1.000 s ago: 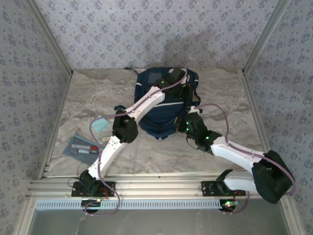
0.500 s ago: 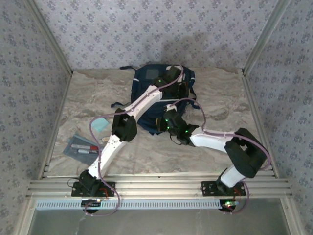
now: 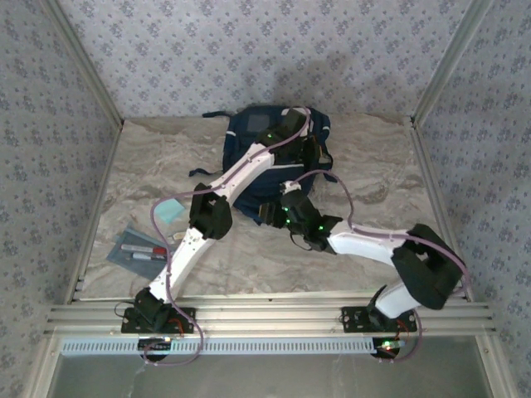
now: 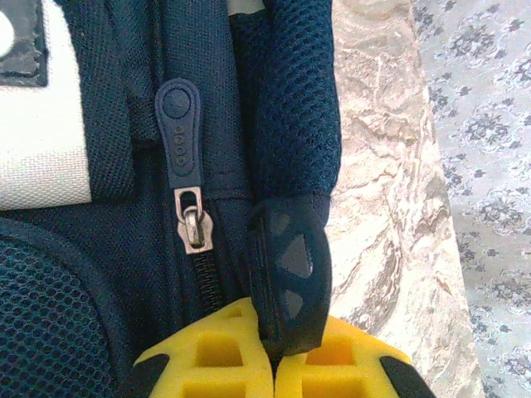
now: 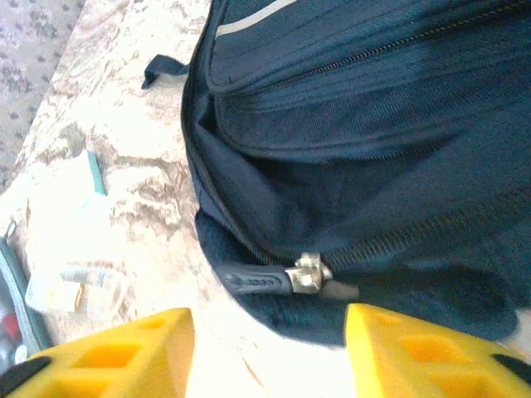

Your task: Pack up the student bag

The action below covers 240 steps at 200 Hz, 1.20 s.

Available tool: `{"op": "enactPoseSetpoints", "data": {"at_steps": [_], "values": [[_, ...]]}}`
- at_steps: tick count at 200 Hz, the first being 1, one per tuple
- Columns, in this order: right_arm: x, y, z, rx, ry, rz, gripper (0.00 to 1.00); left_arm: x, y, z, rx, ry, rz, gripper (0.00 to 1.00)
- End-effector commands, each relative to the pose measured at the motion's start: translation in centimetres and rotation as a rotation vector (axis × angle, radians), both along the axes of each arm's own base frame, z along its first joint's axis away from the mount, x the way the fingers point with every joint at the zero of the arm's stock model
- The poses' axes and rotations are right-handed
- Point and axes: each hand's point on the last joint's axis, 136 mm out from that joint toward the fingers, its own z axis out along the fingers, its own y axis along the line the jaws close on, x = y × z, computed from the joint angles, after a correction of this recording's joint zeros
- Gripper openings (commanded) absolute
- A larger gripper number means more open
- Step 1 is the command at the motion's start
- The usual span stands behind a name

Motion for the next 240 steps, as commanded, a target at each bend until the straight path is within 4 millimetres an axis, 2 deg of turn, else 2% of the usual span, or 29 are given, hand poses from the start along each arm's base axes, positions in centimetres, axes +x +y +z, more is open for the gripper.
{"op": "enactPoseSetpoints", "data": {"at_steps": [1,23,33,45,55,65,77,93,130,148,159,162,167,171,176,181,184,186,205,240], "values": [[-0.9,-3.2,0.4,-0.02,0.027,-0.061,0.56,1.0,-1.1,6.6,-0.124,-0.151,-0.023,0.0],[-1.6,-6.4,1.2,-0.027,0.016,-0.116,0.56,0.7,-1.4,6.1,-0.119,-0.144,-0.03,0.0],[-1.8,-7.8,1.5,-0.035,0.01,-0.147,0.58,0.6,-1.5,5.8,-0.116,-0.141,-0.033,0.05],[-2.1,-9.4,1.7,-0.034,0.016,-0.182,0.58,0.4,-1.7,5.6,-0.117,-0.133,-0.043,0.19],[-2.1,-10.7,1.8,-0.032,0.012,-0.211,0.59,0.1,-1.8,5.5,-0.111,-0.126,-0.05,0.38],[-1.9,-11.9,2.0,-0.029,0.009,-0.24,0.61,-0.4,-1.7,5.6,-0.1,-0.121,-0.064,0.52],[-1.6,-12.8,2.3,-0.022,0.007,-0.262,0.63,-1.1,-1.5,5.9,-0.077,-0.123,-0.09,0.65],[-0.9,-13.7,2.6,-0.008,-0.001,-0.289,0.67,-2.8,-0.9,6.3,-0.017,-0.122,-0.137,0.75],[0.2,-13.3,1.5,0.026,0.059,-0.294,0.7,-7.0,1.3,6.8,0.193,-0.173,-0.262,0.76],[0.7,-13.2,0.8,0.039,0.095,-0.316,0.71,-9.0,2.8,5.9,0.284,-0.162,-0.29,0.74],[1.1,-13.2,0.3,0.038,0.112,-0.329,0.72,-10.0,3.6,5.7,0.294,-0.164,-0.292,0.74],[1.2,-13.3,0.3,0.039,0.115,-0.334,0.72,-10.2,3.7,6.4,0.283,-0.177,-0.285,0.74],[1.3,-13.4,0.0,0.04,0.123,-0.342,0.72,-10.8,4.4,5.6,0.291,-0.162,-0.281,0.74],[1.4,-13.4,-0.3,0.04,0.129,-0.348,0.72,-11.0,4.6,6.1,0.276,-0.176,-0.269,0.74],[1.6,-13.6,-0.3,0.045,0.13,-0.356,0.72,-11.3,5.3,5.8,0.28,-0.177,-0.255,0.74],[1.7,-13.6,-0.6,0.047,0.135,-0.36,0.72,-11.5,5.9,6.5,0.276,-0.193,-0.235,0.74],[1.9,-13.7,-0.6,0.047,0.136,-0.364,0.72,-11.8,6.6,5.9,0.294,-0.183,-0.223,0.74],[1.9,-13.8,-0.7,0.048,0.138,-0.367,0.72,-11.8,6.7,6.4,0.288,-0.197,-0.216,0.73],[2.7,-14.1,-0.9,0.074,0.146,-0.386,0.72,-12.7,9.8,6.0,0.327,-0.215,-0.138,0.73],[4.6,-14.1,-0.7,0.138,0.162,-0.435,0.74,-15.5,13.9,2.7,0.362,-0.206,-0.056,0.68]]}}
